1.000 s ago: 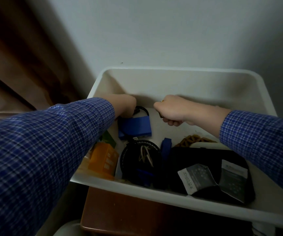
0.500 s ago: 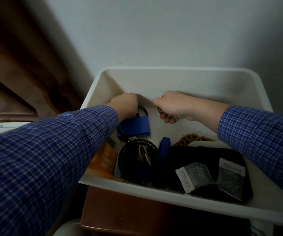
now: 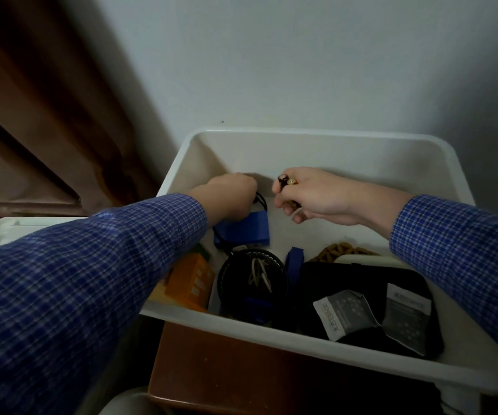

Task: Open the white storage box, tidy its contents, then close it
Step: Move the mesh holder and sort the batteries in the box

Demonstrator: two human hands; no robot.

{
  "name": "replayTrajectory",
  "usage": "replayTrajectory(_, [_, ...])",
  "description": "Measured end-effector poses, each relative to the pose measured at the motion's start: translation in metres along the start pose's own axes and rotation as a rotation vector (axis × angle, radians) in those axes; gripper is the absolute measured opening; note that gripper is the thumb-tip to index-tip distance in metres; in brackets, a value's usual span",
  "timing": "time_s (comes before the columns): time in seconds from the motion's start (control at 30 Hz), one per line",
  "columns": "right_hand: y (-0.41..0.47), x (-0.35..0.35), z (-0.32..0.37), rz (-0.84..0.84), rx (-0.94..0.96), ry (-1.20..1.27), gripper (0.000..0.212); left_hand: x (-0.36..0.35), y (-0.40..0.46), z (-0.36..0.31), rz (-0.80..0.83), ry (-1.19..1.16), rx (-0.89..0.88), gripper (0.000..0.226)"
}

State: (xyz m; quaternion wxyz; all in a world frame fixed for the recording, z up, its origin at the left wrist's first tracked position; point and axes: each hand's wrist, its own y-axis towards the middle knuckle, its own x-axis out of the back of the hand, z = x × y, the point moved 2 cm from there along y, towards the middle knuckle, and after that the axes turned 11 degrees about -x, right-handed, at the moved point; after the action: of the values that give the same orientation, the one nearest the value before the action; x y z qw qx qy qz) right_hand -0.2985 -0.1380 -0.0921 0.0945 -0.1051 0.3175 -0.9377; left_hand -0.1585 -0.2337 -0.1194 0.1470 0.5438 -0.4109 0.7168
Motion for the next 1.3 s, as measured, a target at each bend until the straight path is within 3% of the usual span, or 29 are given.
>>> replayTrajectory(0.1, [-0.010, 0.000, 0.005, -0.027, 0.173, -0.064, 0.023, 0.019, -0.013, 0.000, -0.022, -0.140, -0.063, 0.013])
replayTrajectory(0.17, [-0.018, -0.002, 0.008, -0.012, 0.241, -0.074, 0.027, 0.035, -0.027, -0.002, -0.057, -0.355, -0.105, 0.017])
replayTrajectory(0.27, [-0.027, -0.004, 0.008, 0.034, 0.266, -0.037, 0.027, 0.052, -0.050, -0.005, -0.092, -0.787, -0.143, 0.018])
replayTrajectory(0.4, [-0.031, -0.005, 0.006, 0.033, 0.297, 0.061, 0.027, 0.052, -0.069, -0.004, -0.169, -1.091, -0.162, 0.019])
replayTrajectory(0.6, [-0.030, 0.004, 0.010, -0.151, 0.343, 0.135, 0.034, 0.039, -0.076, -0.004, -0.377, -1.614, -0.049, 0.010])
replayTrajectory(0.77, [-0.026, 0.010, 0.010, -0.267, 0.296, 0.224, 0.024, 0.035, -0.078, -0.015, -0.371, -2.051, -0.148, 0.015])
replayTrajectory(0.9, [-0.031, 0.011, 0.012, -0.280, 0.382, 0.242, 0.017, 0.036, -0.077, -0.024, -0.270, -2.211, -0.237, 0.018])
replayTrajectory(1.03, [-0.035, 0.011, 0.014, -0.258, 0.456, 0.261, 0.019, 0.037, -0.078, -0.027, -0.225, -2.212, -0.288, 0.022])
replayTrajectory(1.17, [-0.035, 0.010, 0.014, -0.228, 0.507, 0.278, 0.018, 0.035, -0.077, -0.028, -0.256, -2.155, -0.255, 0.020])
replayTrajectory(1.3, [-0.031, 0.014, 0.010, -0.355, 0.500, 0.189, 0.014, 0.030, -0.074, -0.027, -0.404, -2.079, -0.158, 0.016])
